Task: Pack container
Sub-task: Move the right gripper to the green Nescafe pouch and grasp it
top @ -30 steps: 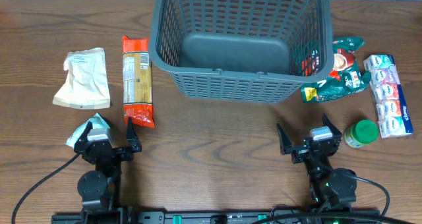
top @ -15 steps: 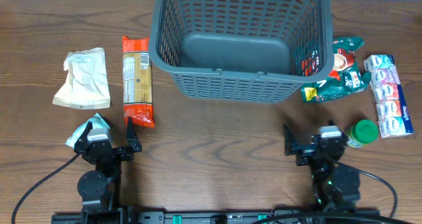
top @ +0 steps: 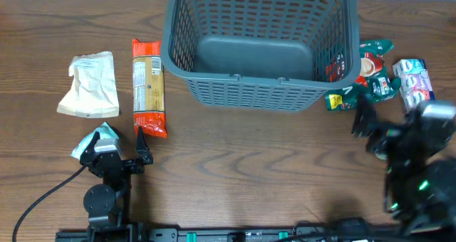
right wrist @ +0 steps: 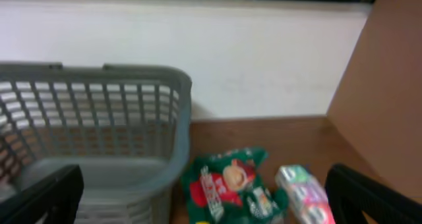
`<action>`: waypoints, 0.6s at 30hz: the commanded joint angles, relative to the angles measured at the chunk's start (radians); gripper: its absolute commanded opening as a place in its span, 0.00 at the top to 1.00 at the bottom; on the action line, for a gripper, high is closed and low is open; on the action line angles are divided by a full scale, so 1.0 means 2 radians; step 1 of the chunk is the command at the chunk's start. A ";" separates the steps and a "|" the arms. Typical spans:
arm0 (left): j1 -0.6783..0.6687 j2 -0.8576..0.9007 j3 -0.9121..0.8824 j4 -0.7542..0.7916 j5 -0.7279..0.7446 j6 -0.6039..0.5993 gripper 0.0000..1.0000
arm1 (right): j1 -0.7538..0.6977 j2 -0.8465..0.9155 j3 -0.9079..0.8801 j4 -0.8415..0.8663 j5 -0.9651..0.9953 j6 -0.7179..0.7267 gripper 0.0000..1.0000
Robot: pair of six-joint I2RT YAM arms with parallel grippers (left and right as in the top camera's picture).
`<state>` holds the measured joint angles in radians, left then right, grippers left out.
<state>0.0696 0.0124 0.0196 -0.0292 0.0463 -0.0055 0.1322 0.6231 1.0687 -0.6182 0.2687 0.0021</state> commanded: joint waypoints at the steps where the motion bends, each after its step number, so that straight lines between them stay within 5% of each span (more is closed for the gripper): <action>1: 0.002 -0.001 -0.008 -0.019 -0.004 -0.007 0.01 | -0.007 0.096 0.140 -0.057 0.010 -0.032 0.01; 12: 0.002 -0.001 -0.008 -0.019 -0.004 -0.007 0.01 | -0.132 0.450 0.659 -0.388 -0.046 -0.041 0.01; 18: 0.002 -0.001 -0.008 -0.019 -0.004 -0.007 0.01 | -0.227 0.551 0.715 -0.438 -0.157 -0.007 0.01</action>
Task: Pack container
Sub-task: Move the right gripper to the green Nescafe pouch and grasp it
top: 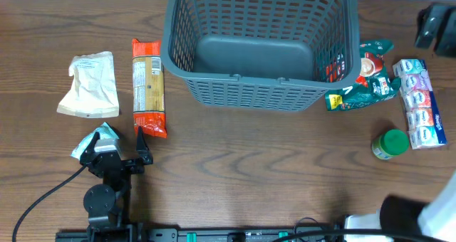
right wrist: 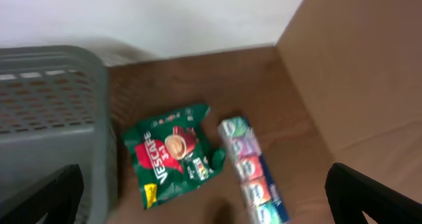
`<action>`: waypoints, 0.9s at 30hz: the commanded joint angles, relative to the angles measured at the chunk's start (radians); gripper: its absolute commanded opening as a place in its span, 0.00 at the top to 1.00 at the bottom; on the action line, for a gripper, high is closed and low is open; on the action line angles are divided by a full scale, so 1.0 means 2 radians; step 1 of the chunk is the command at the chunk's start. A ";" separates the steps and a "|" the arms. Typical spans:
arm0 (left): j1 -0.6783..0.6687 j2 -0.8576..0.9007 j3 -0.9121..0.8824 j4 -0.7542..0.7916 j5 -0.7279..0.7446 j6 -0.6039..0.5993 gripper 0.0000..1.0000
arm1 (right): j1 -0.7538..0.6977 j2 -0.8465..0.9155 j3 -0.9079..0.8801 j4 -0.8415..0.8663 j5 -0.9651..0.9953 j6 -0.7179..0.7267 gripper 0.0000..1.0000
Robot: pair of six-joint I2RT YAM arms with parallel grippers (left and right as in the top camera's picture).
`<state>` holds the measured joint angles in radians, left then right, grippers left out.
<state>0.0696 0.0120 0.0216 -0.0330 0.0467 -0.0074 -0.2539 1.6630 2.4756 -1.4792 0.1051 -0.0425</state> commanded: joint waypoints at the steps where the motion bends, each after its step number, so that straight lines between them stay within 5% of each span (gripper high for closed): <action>1: 0.002 -0.001 -0.009 -0.017 -0.004 -0.006 0.01 | -0.045 0.045 0.012 -0.010 -0.092 0.015 0.01; 14: 0.002 -0.001 -0.009 -0.017 -0.005 -0.006 0.01 | -0.073 0.143 0.012 0.003 -0.100 -0.066 0.01; 20: 0.002 -0.001 -0.009 -0.017 -0.005 -0.006 0.01 | -0.072 0.166 0.011 0.012 -0.130 -0.174 0.01; 27: 0.002 -0.001 -0.009 -0.017 -0.004 -0.006 0.01 | -0.072 0.243 0.010 0.004 -0.132 -0.149 0.01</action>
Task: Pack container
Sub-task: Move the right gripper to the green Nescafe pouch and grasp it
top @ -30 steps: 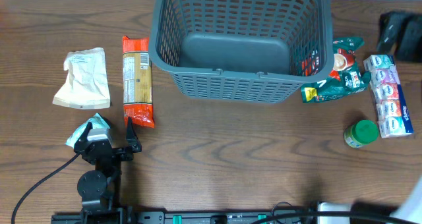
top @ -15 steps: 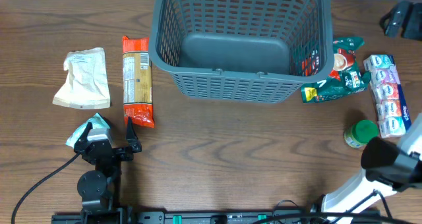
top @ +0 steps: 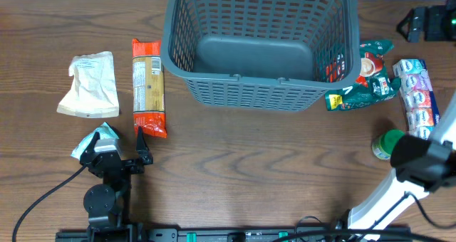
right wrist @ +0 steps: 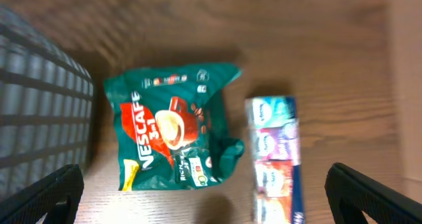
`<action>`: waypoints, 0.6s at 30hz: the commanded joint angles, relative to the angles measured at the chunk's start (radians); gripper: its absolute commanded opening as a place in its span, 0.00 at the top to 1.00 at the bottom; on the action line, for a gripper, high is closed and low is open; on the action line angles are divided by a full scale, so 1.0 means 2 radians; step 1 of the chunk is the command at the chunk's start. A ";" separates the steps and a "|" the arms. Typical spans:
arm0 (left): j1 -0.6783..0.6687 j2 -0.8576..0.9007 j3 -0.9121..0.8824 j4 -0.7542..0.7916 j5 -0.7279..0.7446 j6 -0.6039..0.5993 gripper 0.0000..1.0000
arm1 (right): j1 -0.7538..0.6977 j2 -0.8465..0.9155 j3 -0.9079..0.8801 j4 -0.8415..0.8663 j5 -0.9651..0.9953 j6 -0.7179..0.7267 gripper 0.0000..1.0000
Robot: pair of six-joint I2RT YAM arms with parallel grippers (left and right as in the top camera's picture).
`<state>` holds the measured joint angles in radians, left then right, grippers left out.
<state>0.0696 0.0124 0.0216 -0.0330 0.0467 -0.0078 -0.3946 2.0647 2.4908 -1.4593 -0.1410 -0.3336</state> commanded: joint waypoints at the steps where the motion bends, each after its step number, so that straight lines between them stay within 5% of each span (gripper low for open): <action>1: 0.002 -0.001 -0.009 -0.017 -0.005 -0.006 0.01 | -0.002 0.054 0.003 -0.008 -0.009 0.001 0.01; 18: 0.002 -0.001 -0.009 -0.017 -0.004 -0.006 0.01 | 0.019 0.212 0.003 -0.026 -0.027 0.025 0.01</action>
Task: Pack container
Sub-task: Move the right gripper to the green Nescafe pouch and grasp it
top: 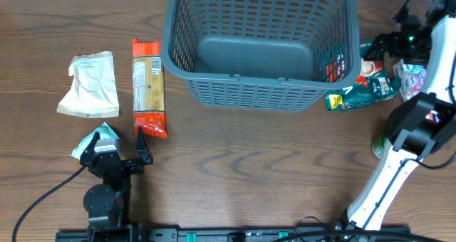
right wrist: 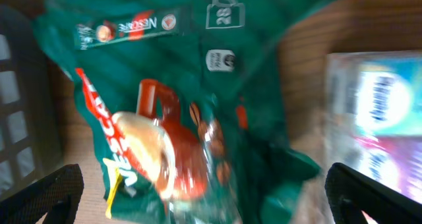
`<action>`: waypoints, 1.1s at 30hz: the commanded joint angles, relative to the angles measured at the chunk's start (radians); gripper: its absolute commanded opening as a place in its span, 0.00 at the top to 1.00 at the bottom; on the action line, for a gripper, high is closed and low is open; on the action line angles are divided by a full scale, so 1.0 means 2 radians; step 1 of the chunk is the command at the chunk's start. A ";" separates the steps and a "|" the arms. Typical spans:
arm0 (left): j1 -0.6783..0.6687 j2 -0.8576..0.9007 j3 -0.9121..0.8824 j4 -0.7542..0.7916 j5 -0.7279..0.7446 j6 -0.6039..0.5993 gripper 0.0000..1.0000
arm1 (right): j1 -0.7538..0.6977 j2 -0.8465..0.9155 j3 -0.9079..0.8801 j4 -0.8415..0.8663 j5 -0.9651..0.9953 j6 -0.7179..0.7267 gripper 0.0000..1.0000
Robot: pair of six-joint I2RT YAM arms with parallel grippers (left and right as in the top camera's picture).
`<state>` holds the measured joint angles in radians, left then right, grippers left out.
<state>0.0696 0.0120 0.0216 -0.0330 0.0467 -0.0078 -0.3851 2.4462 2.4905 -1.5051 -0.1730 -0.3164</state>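
The grey mesh basket (top: 260, 46) stands at the back middle of the table, with nothing showing inside it. A green Nescafe pouch (top: 363, 85) lies flat against its right side. My right gripper (top: 390, 46) hangs open just over that pouch. In the right wrist view the pouch (right wrist: 178, 125) fills the frame between the two wide-apart fingertips (right wrist: 41, 196), and the right gripper (right wrist: 208, 201) holds nothing. My left gripper (top: 115, 149) rests open at the front left.
A colourful tissue pack (top: 413, 75) lies right of the pouch and shows as the tissue pack (right wrist: 379, 112) in the wrist view. A green-lidded jar (top: 380, 146) stands by the right arm's base. An orange packet (top: 148, 87), a white pouch (top: 90, 84) and a small teal packet (top: 105, 134) lie at left.
My right gripper has come lower and to the left, from above the pouch and tissue pack to close over the pouch alone. It is still open. The left arm is unchanged.
My right gripper first sat low at the front right, facing the basket and pouch. Then it was high at the back right corner, looking down. Then it was above the pouch and tissues, and now it is close over the pouch. No object has moved.
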 commanded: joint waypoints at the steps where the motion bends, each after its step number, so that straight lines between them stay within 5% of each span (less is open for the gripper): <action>1: 0.002 -0.001 -0.009 -0.017 -0.005 -0.006 0.01 | 0.017 0.027 0.003 -0.003 -0.009 0.022 0.01; 23: 0.002 -0.001 -0.009 -0.017 -0.004 -0.006 0.01 | 0.026 0.040 -0.207 0.105 0.004 0.077 0.01; 25: 0.002 -0.001 -0.009 -0.017 -0.005 -0.006 0.01 | 0.025 0.040 -0.220 0.110 0.006 0.066 0.36; 26: 0.002 -0.001 -0.009 -0.017 -0.005 -0.006 0.01 | 0.025 0.040 -0.224 0.114 0.006 0.062 0.75; 27: 0.002 -0.001 -0.009 -0.017 -0.005 -0.006 0.01 | 0.025 0.040 -0.227 0.116 0.006 0.063 0.99; 33: 0.002 -0.001 -0.009 -0.017 -0.005 -0.006 0.01 | 0.021 0.040 -0.229 0.109 0.006 0.063 0.99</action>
<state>0.0696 0.0120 0.0216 -0.0330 0.0467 -0.0078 -0.3458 2.4039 2.1124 -1.2602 -0.1890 -0.1955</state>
